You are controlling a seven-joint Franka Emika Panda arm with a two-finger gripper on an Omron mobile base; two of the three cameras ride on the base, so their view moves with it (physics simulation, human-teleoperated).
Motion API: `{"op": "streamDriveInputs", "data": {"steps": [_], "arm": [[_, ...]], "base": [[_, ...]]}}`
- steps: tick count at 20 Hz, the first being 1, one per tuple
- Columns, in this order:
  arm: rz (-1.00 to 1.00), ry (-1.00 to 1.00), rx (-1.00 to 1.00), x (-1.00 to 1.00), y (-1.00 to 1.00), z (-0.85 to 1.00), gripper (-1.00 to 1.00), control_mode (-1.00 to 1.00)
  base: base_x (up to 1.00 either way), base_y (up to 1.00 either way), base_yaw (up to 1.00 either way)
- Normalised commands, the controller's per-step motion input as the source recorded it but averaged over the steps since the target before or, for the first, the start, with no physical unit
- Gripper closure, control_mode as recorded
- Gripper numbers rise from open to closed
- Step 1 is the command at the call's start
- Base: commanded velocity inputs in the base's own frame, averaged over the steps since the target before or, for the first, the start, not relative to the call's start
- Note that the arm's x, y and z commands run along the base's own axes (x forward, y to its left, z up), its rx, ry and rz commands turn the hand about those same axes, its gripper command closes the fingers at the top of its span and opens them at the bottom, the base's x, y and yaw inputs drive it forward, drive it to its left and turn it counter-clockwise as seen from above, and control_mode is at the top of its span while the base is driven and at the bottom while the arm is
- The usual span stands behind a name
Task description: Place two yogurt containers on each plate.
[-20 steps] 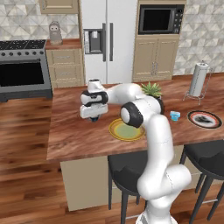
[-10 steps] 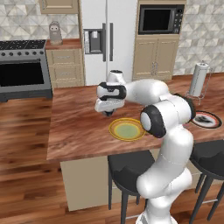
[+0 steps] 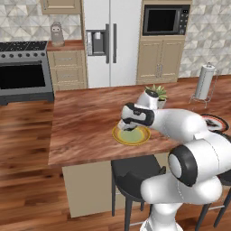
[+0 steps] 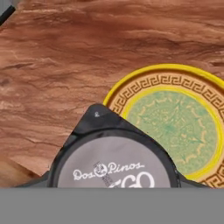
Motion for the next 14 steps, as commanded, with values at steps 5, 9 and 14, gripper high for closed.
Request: {"op": "streamDriveInputs", "data": {"steps": [5,9,14], "arm": [[0.00,0.08,-0.11,0.06,-0.01,0.00,1.00,-1.00],[0.00,0.38,-0.22,0.44,0.00,0.00,1.00,-1.00],[0.00,0.33,-0.11,0.55,0.00,-0.02,1.00,-1.00]], "base": [[0.00,0.00,0.00],[0.00,0.00,0.00],[0.00,0.00,0.00]]}}
